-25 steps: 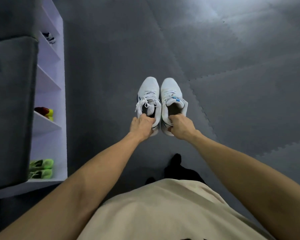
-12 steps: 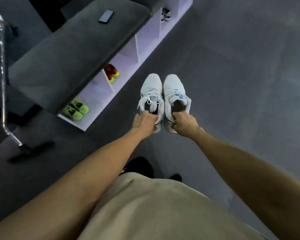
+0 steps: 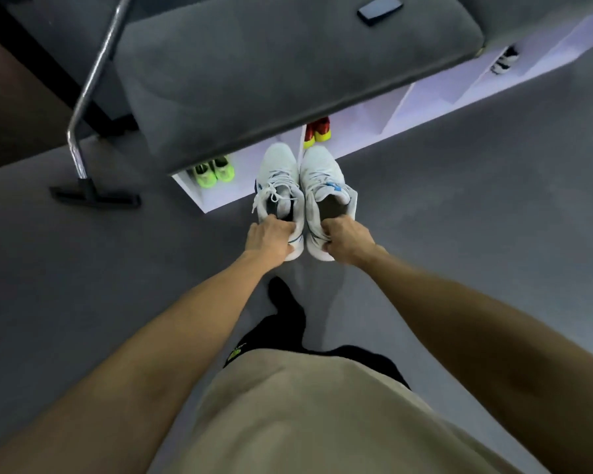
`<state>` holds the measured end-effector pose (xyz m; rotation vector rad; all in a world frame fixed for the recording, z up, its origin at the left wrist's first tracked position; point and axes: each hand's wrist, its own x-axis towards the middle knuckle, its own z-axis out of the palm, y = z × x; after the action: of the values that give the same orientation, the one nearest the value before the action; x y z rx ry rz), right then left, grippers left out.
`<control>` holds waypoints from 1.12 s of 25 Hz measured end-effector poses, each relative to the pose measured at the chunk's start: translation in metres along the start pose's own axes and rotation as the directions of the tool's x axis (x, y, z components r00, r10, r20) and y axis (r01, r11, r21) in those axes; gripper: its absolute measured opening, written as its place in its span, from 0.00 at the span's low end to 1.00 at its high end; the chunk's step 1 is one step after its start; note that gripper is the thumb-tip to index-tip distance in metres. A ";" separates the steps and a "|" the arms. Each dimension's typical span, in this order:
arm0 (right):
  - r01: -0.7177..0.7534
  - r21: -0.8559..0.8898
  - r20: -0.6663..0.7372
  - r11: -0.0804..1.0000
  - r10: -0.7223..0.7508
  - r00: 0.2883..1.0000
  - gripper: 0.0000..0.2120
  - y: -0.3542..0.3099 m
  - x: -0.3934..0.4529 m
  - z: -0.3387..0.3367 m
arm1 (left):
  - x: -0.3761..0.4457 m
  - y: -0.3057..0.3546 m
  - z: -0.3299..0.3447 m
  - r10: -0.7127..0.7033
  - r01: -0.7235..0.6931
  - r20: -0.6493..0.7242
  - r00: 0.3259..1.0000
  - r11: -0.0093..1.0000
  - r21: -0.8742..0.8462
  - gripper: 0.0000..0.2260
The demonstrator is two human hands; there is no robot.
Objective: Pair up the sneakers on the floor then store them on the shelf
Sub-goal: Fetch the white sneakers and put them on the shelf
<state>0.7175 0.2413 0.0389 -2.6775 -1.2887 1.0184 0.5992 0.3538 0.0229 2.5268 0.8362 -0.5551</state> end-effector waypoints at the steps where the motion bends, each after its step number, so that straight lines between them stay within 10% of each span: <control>1: 0.010 -0.011 0.025 1.000 -0.010 1.000 0.02 -0.003 0.021 -0.005 | 0.015 -0.008 -0.004 -0.023 0.024 0.011 1.000 1.000 -0.013 0.11; 15: 0.258 -0.228 0.213 0.939 -0.210 0.954 0.05 0.060 0.394 0.100 | 0.292 -0.099 0.171 -0.201 0.199 0.013 0.980 0.960 -0.196 0.07; 28: 0.310 -0.152 0.039 0.939 -0.308 0.951 0.04 0.077 0.550 0.198 | 0.449 -0.184 0.249 -0.261 0.246 -0.135 0.956 0.962 -0.118 0.08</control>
<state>0.9113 0.5224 -0.4418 -2.4562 -1.7897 0.9321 0.7568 0.5710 -0.4519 2.4071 1.2244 -0.3932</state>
